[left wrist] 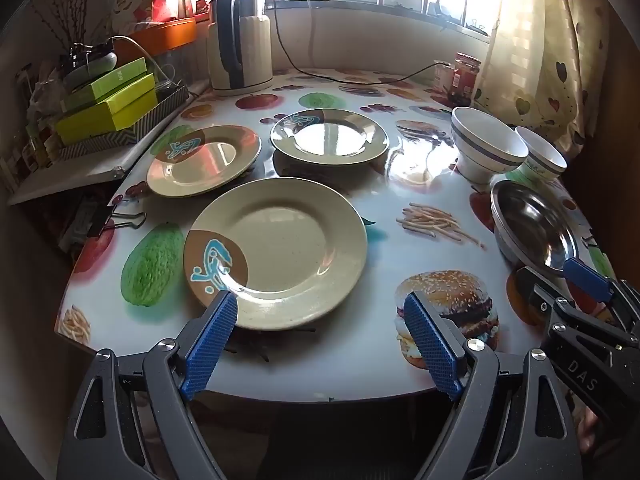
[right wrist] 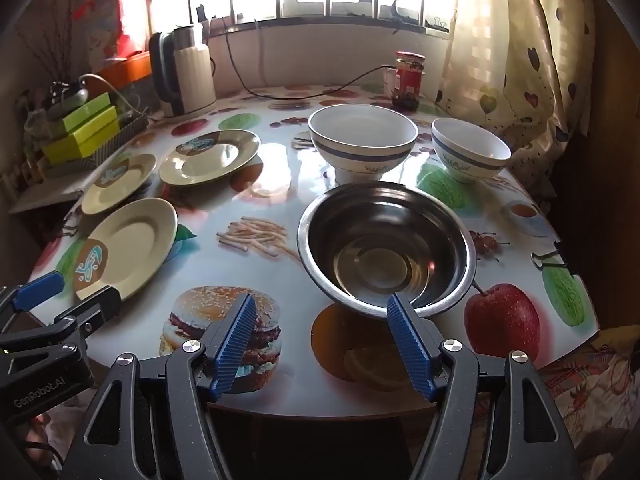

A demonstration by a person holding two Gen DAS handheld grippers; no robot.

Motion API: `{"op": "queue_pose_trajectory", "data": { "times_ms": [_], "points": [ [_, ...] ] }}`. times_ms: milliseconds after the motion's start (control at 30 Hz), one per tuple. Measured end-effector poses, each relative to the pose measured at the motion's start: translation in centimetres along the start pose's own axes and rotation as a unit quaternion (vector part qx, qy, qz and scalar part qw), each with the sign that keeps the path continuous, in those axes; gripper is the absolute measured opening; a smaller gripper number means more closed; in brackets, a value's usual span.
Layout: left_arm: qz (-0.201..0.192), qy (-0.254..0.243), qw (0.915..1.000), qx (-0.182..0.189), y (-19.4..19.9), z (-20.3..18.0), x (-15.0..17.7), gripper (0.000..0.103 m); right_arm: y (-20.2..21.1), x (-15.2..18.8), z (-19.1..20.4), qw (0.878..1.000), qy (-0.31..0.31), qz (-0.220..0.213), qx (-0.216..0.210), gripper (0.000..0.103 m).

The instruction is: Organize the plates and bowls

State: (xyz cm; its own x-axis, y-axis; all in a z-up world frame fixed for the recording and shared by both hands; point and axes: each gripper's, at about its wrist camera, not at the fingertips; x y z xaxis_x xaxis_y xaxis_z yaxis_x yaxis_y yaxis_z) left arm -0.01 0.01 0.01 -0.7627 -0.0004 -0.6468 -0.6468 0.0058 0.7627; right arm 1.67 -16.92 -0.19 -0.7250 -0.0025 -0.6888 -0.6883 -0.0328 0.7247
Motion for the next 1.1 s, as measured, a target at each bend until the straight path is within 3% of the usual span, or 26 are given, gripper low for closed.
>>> {"op": "queue_pose_trajectory", "data": {
  "times_ms": [600,1100],
  "points": [
    [-0.006,0.003,1.0000,-0.003,0.3,0.4,-0.4,0.086,0.6,-0.6,0.8,0.998,0.011,-0.031,-0.047,0.069],
    [-0.018,-0.005,0.9998,-0.012,0.7,0.4,-0.5,0.086,0.9,-0.8,1.1,0.998,0.010,-0.040,-0.049,0.069]
  ]
}}
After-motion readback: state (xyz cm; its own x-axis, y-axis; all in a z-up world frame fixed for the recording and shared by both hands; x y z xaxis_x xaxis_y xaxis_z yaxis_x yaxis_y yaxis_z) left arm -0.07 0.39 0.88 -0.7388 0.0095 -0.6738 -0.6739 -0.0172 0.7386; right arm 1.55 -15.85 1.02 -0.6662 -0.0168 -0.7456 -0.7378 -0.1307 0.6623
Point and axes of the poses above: each gripper's, at about its wrist camera, not at the fingertips, and y roughly against the way its jaws point, z to its left, x to its underside, and after that the axes turned 2 degrees about -y, right-handed
